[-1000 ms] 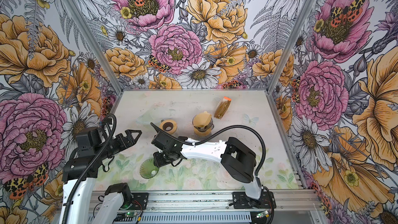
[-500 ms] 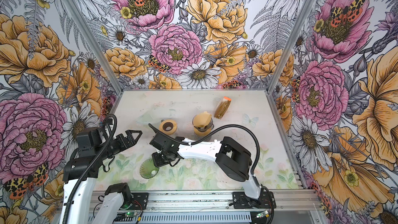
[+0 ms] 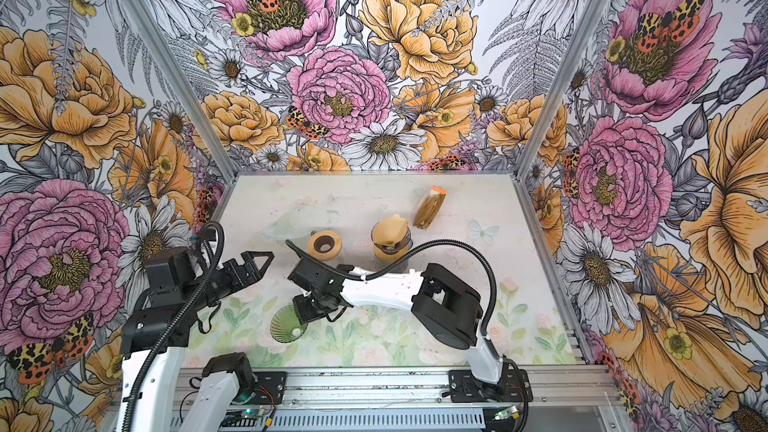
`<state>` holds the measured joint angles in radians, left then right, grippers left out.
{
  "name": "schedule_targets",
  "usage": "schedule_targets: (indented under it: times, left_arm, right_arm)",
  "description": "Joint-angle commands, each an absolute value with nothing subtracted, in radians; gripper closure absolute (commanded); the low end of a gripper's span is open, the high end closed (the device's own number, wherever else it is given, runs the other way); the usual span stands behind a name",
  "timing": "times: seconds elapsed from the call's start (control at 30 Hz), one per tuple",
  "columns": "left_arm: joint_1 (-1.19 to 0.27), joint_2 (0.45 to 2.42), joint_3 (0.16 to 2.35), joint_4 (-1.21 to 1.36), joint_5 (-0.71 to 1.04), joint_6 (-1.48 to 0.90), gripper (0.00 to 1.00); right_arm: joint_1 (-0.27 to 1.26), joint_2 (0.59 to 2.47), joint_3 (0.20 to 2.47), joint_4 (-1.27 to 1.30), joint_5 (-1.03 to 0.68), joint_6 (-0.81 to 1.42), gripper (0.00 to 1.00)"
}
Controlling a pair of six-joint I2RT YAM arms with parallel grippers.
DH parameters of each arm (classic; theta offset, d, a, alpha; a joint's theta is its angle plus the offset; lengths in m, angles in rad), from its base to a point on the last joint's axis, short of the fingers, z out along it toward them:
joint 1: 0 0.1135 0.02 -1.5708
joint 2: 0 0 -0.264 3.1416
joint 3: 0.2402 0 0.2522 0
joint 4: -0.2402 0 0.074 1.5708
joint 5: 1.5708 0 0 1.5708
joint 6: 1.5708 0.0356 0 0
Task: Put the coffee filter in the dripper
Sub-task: 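Grasp the green dripper rim with right gripper and lift it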
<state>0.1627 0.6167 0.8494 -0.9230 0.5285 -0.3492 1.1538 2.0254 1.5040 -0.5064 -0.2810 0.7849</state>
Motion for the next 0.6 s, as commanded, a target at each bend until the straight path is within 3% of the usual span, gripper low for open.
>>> schedule_targets:
  times: [0.0,0.27,0.57]
  left_arm:
    - [0.174,0.604,0.838,-0.888,0.566,-0.347,0.01]
    - [0.175,0.608,0.838,-0.883,0.585,-0.344,0.01]
    - [0.176,0.612,0.841,-0.854,0.724,-0.31,0.01]
  right_arm:
    - [1.157,1.998,1.532,-0.518,-0.25,0.769,0.91]
    - [1.123,1.909,1.498,-0.529,-0.223,0.749,0.93]
    - [1.008,1.766,1.518,-0.663,-0.217,0.651,0.94]
